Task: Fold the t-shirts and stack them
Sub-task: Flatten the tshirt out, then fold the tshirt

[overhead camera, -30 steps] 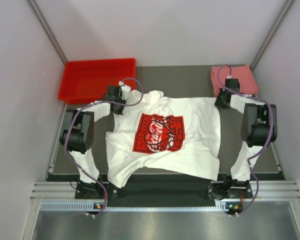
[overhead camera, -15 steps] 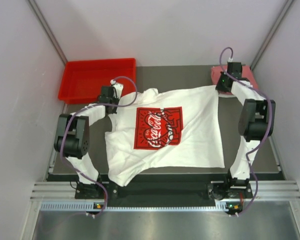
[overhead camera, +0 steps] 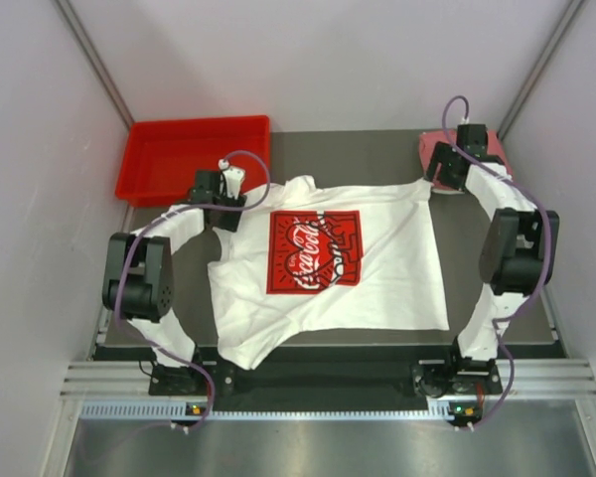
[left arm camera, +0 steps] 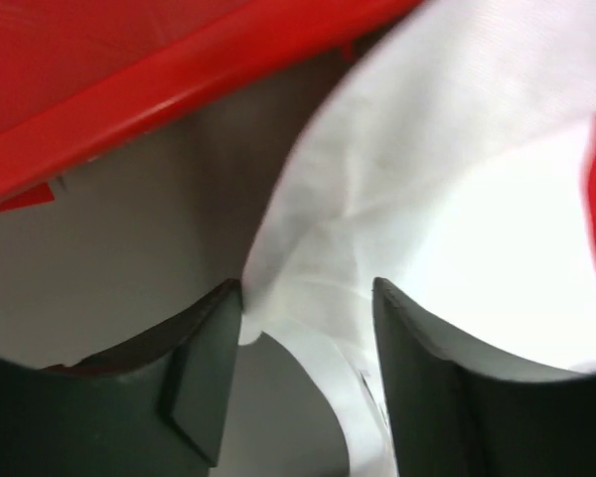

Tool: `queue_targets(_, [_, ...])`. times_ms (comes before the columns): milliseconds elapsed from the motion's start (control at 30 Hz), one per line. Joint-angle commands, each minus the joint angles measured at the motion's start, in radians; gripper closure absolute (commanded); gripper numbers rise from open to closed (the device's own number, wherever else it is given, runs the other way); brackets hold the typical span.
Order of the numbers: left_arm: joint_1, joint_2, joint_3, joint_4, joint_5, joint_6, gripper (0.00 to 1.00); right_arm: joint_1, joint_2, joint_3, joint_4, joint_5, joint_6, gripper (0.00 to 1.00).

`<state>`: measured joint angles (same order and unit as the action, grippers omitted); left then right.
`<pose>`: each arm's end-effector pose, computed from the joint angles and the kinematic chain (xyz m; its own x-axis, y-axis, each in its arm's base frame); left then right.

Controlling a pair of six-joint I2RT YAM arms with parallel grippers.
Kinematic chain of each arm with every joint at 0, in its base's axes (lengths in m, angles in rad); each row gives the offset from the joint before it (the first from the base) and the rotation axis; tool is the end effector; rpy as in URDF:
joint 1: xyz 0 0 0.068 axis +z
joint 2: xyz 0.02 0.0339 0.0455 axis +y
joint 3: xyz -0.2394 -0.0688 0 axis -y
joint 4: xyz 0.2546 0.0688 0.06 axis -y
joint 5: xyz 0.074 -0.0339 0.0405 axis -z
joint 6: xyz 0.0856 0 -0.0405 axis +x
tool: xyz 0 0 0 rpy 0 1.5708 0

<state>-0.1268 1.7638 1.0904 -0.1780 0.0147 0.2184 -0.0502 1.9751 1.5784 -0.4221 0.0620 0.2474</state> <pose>0.4041 -0.0528 0.1165 -0.6990 0.3075 -0.6457 0.2945 0.9465 0.1320 0.4802 -0.0294 0.1741 -0.6846 0.2791 -0.6734 0.2682 0.9554 0.1234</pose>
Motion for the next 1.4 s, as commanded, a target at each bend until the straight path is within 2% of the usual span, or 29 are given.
queue_targets(0, [0.003,-0.141,0.023,-0.077,0.143,0.018,0.37,-0.007,-0.255,-0.113,-0.049,0.055,0.021,0.19])
queue_targets(100, [0.003,-0.220,0.011,-0.135,0.192,0.041,0.37,0.004,-0.378,-0.285,-0.081,0.029,0.052,0.18])
queue_targets(233, [0.003,-0.364,-0.050,-0.219,0.287,0.090,0.36,0.036,-0.655,-0.536,-0.113,0.004,0.099,0.16])
queue_targets(367, [-0.005,-0.518,-0.138,-0.334,0.394,0.247,0.36,0.092,-0.866,-0.752,-0.232,-0.027,0.133,0.15])
queue_targets(500, [-0.042,-0.598,-0.199,-0.518,0.407,0.407,0.39,0.144,-1.047,-0.854,-0.357,-0.024,0.188,0.17])
queue_targets(567, [-0.063,-0.627,-0.239,-0.630,0.395,0.491,0.40,0.219,-1.127,-0.844,-0.415,0.030,0.259,0.18])
queue_targets(700, [-0.178,-0.719,-0.303,-0.794,0.367,0.596,0.40,0.283,-1.164,-0.866,-0.483,0.042,0.361,0.18])
queue_targets(833, [-0.335,-0.828,-0.348,-0.876,0.306,0.624,0.35,0.285,-1.173,-0.968,-0.443,0.009,0.463,0.17])
queue_targets(900, [-0.381,-0.839,-0.356,-0.928,0.307,0.650,0.33,0.283,-1.168,-1.021,-0.365,0.004,0.513,0.16])
queue_targets(1033, [-0.433,-0.805,-0.328,-1.020,0.343,0.668,0.29,0.282,-1.107,-1.041,-0.328,0.062,0.549,0.16])
queue_targets(1100, [-0.492,-0.799,-0.334,-0.996,0.317,0.636,0.24,0.283,-1.067,-1.055,-0.314,0.050,0.567,0.16])
queue_targets(1233, [-0.643,-0.748,-0.360,-0.933,0.255,0.575,0.24,0.283,-1.004,-1.061,-0.311,0.027,0.575,0.18])
queue_targets(1267, [-0.707,-0.733,-0.369,-0.910,0.204,0.556,0.24,0.283,-0.992,-1.049,-0.328,0.025,0.567,0.18])
queue_targets(1367, [-0.781,-0.663,-0.423,-0.810,0.104,0.504,0.23,0.283,-0.944,-1.016,-0.391,0.036,0.541,0.18])
